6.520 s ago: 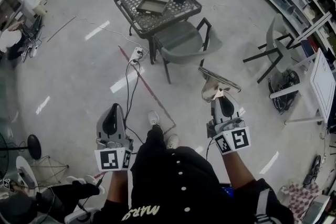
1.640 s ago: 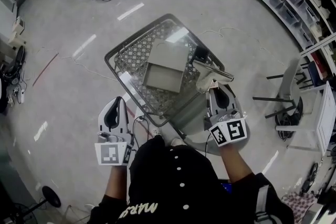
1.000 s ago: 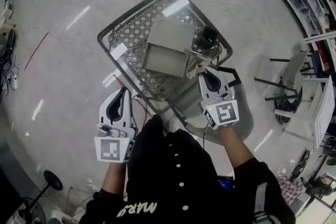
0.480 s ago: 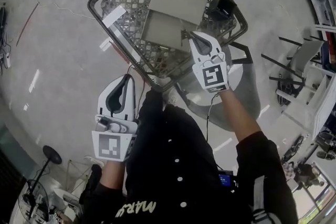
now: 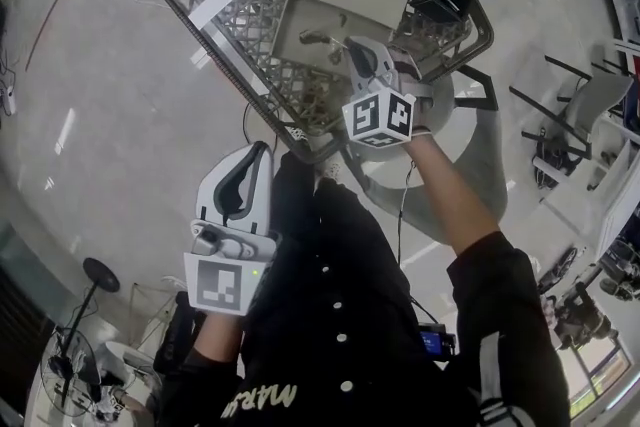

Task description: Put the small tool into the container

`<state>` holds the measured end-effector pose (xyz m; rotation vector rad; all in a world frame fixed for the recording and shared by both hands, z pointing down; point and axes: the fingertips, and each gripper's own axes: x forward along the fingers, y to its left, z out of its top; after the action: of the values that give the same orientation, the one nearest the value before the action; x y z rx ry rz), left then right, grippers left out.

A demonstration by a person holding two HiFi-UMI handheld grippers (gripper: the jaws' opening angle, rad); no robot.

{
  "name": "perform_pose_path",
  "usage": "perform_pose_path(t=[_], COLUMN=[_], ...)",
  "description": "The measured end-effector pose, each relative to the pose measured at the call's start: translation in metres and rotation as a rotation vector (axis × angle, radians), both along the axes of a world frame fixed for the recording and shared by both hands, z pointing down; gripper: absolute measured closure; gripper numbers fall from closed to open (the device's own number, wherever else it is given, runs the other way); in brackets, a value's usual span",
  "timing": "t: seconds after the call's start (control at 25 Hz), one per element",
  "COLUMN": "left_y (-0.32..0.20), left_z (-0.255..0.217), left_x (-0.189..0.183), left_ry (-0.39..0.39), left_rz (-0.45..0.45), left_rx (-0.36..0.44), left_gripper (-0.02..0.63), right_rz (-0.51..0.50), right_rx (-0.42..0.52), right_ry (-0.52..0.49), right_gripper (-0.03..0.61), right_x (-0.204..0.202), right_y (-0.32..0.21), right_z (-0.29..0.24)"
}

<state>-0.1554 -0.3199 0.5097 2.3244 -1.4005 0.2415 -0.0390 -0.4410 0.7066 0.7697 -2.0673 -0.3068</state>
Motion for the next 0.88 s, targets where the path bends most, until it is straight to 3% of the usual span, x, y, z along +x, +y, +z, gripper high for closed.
perform_pose_path(t=[0.56,0.72,0.88], left_y=[-0.003,-0.005,-0.005], left_z=[0.044,0.050,0.057], left_x=[-0.006,-0.003,-0.001], left_ry=[0.028,0.045,0.056], left_rz=[-0.030,-0.025,-0.021], left_rx=[-0.077,-0.081,-0.094], left_gripper=[0.581,0.581,0.581], right_rz=[-0.105,-0.176,-0.250], right_rx=[0.145,0.220,0.246], right_ry=[0.332,0.441,0.487], right_gripper=[0.557,0.555,0.551], right_x=[-0.002,-0.004,-0.012], right_y=[-0.009,-0.013,-0.008], right_z=[0.062,0.073,0.085])
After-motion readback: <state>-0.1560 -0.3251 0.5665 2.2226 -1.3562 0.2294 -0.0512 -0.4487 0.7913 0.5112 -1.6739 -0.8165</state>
